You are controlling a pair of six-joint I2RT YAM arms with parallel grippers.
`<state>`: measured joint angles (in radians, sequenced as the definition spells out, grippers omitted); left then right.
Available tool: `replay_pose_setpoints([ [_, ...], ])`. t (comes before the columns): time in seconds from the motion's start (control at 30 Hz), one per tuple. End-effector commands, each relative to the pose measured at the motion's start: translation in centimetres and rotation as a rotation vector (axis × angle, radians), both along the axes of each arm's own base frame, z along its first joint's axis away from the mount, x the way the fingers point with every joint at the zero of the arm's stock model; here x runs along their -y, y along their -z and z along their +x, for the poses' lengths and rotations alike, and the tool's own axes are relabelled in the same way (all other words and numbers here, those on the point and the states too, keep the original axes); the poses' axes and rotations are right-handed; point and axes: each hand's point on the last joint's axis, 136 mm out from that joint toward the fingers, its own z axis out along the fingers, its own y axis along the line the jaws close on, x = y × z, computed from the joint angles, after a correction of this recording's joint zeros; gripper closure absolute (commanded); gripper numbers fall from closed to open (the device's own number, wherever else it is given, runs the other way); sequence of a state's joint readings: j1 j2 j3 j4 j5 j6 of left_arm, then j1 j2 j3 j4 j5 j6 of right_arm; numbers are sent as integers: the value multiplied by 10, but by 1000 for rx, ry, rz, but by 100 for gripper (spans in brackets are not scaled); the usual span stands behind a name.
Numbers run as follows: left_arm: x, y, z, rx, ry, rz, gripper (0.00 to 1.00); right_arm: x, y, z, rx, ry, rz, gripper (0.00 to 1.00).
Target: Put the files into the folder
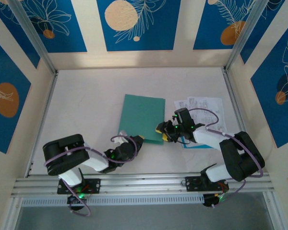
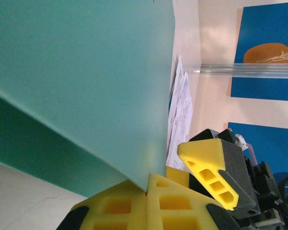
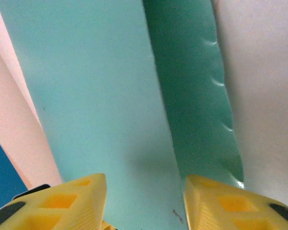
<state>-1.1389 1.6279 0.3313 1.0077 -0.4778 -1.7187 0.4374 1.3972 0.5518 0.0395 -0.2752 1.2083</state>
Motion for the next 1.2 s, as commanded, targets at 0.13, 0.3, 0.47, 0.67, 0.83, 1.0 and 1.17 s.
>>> replay_pose_setpoints([
  [0.13, 5, 0, -6, 0, 49, 0, 100, -4, -30, 5, 73, -4, 76, 74],
  [0.3, 9, -3, -10, 1, 95, 43, 83, -1, -30, 1, 25, 0, 30, 100],
  [0.47, 3, -18, -21, 12, 203, 270, 40, -2, -43, 2, 16, -8, -22, 100],
  [0.67, -30, -58, -31, 138, 408, 778, 26, -7, -64, 6, -9, -13, -62, 100],
  [0.83, -46, -58, -30, 252, 597, 1176, 20, -15, -85, 12, -34, -18, -62, 100],
  [1.0, -39, -70, -12, 394, 665, 1569, 13, -24, -113, 17, -51, -38, -75, 100],
  [1.17, -42, -83, 10, 403, 536, 1793, 9, -31, -128, 17, -58, -61, -95, 100],
])
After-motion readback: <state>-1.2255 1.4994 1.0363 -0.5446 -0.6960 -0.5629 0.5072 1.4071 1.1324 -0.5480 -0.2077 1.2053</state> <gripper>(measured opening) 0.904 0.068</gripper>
